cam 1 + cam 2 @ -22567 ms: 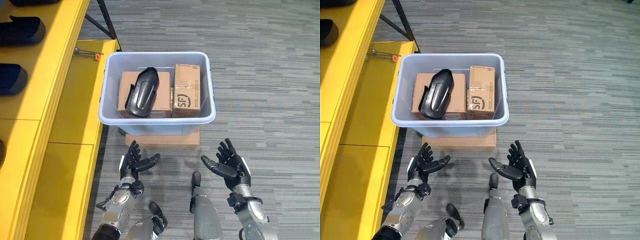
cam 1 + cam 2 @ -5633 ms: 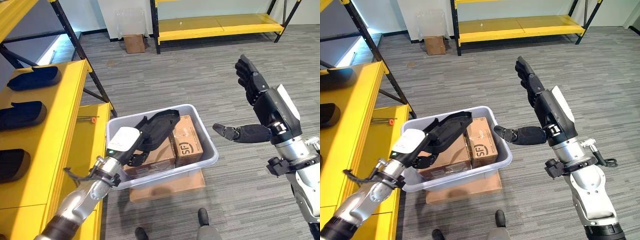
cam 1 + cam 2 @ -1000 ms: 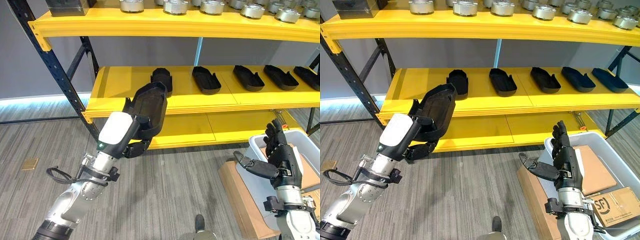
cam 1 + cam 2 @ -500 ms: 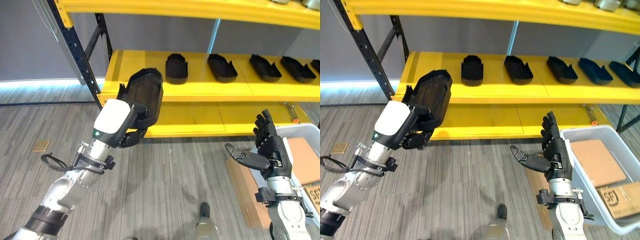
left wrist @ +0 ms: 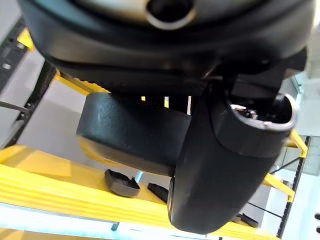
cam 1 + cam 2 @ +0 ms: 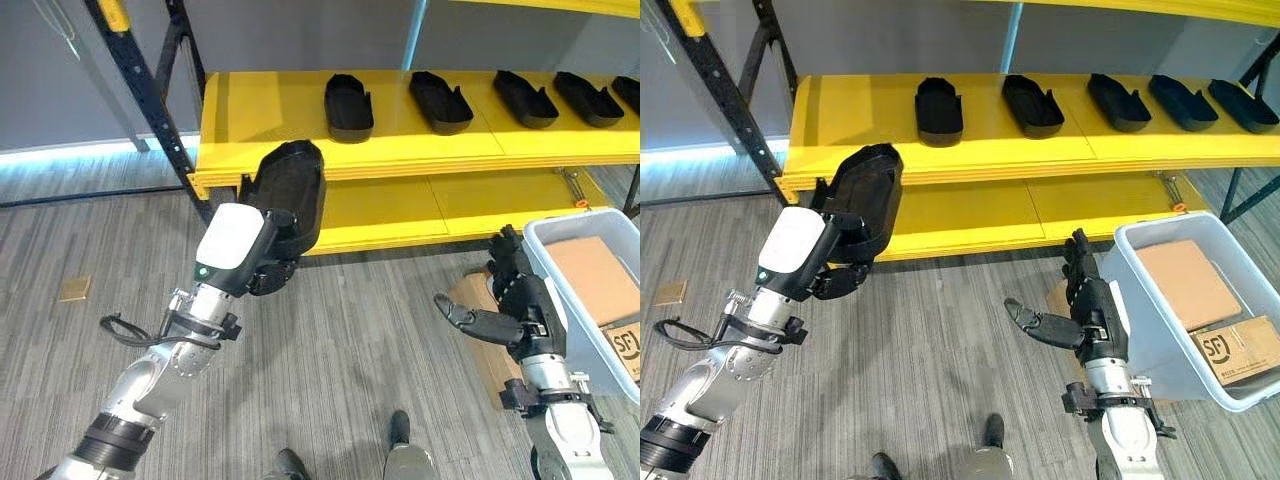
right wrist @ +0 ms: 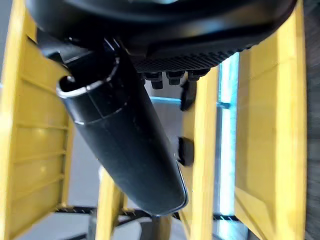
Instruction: Move parts from the plastic box to the shelf.
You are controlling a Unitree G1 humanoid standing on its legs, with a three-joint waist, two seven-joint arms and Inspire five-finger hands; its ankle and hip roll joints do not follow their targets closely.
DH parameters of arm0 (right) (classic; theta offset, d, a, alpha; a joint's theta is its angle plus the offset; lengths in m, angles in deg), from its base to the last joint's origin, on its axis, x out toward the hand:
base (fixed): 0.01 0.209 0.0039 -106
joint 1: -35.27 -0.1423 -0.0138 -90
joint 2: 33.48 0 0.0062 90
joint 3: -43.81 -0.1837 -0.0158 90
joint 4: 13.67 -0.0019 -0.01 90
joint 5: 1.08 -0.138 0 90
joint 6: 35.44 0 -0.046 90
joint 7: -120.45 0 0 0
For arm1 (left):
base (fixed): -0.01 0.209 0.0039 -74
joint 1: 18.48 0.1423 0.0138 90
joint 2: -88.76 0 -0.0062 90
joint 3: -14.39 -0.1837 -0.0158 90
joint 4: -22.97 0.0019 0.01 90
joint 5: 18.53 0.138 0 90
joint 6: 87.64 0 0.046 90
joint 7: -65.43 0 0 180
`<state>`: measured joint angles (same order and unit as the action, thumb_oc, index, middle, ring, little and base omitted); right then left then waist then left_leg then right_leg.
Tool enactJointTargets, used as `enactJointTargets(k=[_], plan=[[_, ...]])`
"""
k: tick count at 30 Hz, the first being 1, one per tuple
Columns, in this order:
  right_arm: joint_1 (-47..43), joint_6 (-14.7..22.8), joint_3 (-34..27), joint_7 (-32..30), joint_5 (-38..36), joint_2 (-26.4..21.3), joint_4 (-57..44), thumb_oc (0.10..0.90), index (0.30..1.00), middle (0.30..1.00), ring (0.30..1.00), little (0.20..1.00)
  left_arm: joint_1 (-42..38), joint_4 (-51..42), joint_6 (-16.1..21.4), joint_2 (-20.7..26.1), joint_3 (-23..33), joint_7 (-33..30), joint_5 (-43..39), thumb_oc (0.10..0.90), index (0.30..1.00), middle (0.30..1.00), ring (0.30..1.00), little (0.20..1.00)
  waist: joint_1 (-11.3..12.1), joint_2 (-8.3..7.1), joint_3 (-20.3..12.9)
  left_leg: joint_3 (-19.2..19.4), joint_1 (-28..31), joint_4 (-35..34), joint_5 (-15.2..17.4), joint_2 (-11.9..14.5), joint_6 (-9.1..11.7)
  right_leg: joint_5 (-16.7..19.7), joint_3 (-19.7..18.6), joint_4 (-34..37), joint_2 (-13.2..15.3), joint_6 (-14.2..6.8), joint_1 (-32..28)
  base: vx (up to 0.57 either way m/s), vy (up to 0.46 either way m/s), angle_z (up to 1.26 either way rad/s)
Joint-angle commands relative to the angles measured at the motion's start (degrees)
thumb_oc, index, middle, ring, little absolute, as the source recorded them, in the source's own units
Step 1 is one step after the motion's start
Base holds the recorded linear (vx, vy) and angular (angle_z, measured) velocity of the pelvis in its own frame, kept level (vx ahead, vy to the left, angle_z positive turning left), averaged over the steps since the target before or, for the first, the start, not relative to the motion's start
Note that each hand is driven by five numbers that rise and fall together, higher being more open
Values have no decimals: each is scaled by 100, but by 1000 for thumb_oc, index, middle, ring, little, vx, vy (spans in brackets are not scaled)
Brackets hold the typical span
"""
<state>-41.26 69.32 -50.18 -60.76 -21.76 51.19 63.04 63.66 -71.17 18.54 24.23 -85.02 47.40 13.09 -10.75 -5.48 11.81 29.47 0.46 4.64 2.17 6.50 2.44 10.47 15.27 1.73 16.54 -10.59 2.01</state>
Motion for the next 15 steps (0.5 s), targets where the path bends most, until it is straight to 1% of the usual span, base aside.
enactJointTargets(k=[1, 6, 7, 8, 9, 10, 11, 12, 15], plan=[[-75, 631, -534, -51, -149, -370, -656, 900, 1000, 1000, 1000, 1000, -569, -844, 407, -67, 357, -329, -407, 400, 300, 300, 300, 300, -82, 64, -771, -260, 613, -69, 305, 786, 469, 84, -5, -404, 271, -350, 263, 51, -173, -12], [-41, 664, -604, -77, -165, -417, -670, 900, 1000, 1000, 1000, 1000, -530, -861, 427, -153, 303, -253, -468, 400, 300, 300, 300, 300, -64, 193, -811, -293, 608, -49, 139, 1001, 627, -185, 95, -346, 94, -230, 104, 8, -129, 1], [-41, 673, -615, -83, -176, -430, -680, 900, 1000, 1000, 1000, 1000, -523, -869, 428, -173, 304, -237, -471, 400, 300, 300, 300, 300, -62, 186, -800, -202, 569, -36, 7, 1033, 614, -167, 194, -326, 76, -136, 102, -41, -159, 14], [-37, 673, -611, -101, -197, -421, -645, 900, 1000, 1000, 1000, 1000, -507, -883, 429, -189, 306, -227, -470, 400, 300, 300, 300, 300, -46, 242, -825, -196, 606, -90, -61, 1089, 660, -211, 224, -266, 13, -103, 29, 22, -103, 15], [-40, 672, -609, -101, -196, -416, -640, 900, 1000, 1000, 1000, 1000, -506, -884, 428, -185, 306, -225, -471, 400, 300, 300, 300, 300, -40, 273, -847, -300, 651, -124, 15, 1093, 701, -266, 149, -249, -16, -158, -9, 26, -87, 11], [-45, 675, -586, -105, -221, -410, -638, 900, 1000, 1000, 1000, 1000, -496, -889, 432, -211, 309, -218, -476, 400, 300, 300, 300, 300, -34, 266, -832, -196, 625, -119, -110, 1112, 684, -222, 231, -229, -22, -91, -5, 11, -52, 4], [-46, 678, -572, -93, -258, -400, -618, 900, 1000, 1000, 1000, 1000, -488, -883, 423, -223, 315, -206, -484, 400, 300, 300, 300, 300, -24, 280, -842, -195, 646, -151, -141, 1129, 703, -231, 240, -194, -46, -79, -37, 13, -71, 7], [-48, 665, -535, -95, -331, -372, -567, 900, 1000, 1000, 1000, 1000, -486, -877, 408, -230, 326, -212, -485, 400, 300, 300, 300, 300, -6, 325, -868, -280, 721, -214, -72, 1149, 759, -305, 182, -161, -96, -138, -107, 72, -43, 4], [-47, 701, -497, -214, -259, -287, -553, 900, 1000, 1000, 1000, 1000, -425, -849, 378, -261, 338, -230, -461, 400, 300, 300, 300, 300, 3, 383, -881, -269, 786, -327, -141, 1175, 783, -320, 178, -108, -151, -118, -162, 28, -32, 0]])
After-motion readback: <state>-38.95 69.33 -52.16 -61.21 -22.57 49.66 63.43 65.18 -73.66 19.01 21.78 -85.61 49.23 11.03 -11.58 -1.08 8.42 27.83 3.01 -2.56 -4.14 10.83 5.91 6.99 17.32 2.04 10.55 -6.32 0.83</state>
